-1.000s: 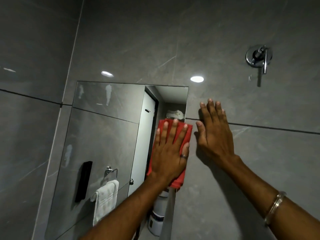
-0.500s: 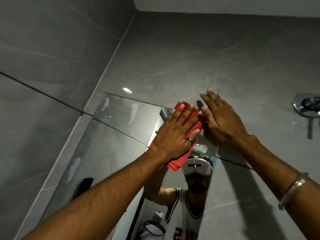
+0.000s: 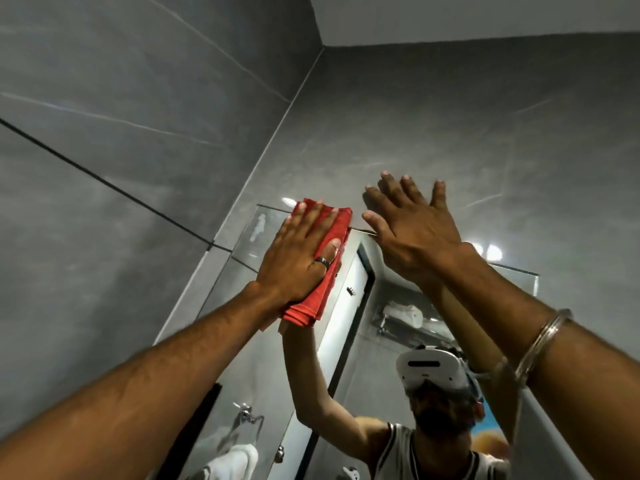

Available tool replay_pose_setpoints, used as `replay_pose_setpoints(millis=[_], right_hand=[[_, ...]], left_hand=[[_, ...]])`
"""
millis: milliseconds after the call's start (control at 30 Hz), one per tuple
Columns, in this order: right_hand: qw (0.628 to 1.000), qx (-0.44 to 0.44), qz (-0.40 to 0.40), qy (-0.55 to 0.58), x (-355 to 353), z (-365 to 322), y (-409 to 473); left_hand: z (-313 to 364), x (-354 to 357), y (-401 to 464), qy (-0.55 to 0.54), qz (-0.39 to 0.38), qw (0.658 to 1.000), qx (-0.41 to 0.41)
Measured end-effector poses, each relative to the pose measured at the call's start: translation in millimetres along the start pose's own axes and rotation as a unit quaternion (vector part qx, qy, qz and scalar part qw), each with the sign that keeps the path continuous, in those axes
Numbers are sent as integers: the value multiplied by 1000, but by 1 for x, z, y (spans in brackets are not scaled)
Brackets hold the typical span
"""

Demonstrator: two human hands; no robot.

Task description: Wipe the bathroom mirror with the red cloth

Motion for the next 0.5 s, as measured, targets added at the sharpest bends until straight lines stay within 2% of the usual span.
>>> replay_pose_setpoints(millis=[167,400,500], right_hand=[[999,27,18,-38,18,-28,19],[998,40,20,-38,30,-65,50],[997,52,21,-47,31,-76,56]], left_hand=[[-28,-2,5,-20,3,1000,9],[-96,-15,-2,-47,5,998,-33],[-101,-18,-2,-54,0,998,-35]])
Point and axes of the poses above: each hand's wrist, its own y-axis towards the middle knuckle, its own x-axis out of the palm, z = x × y, the point moved 3 cm from there along y, towards the middle knuckle, and after that the axes turned 4 degrees about x, right-handed, at the moved point
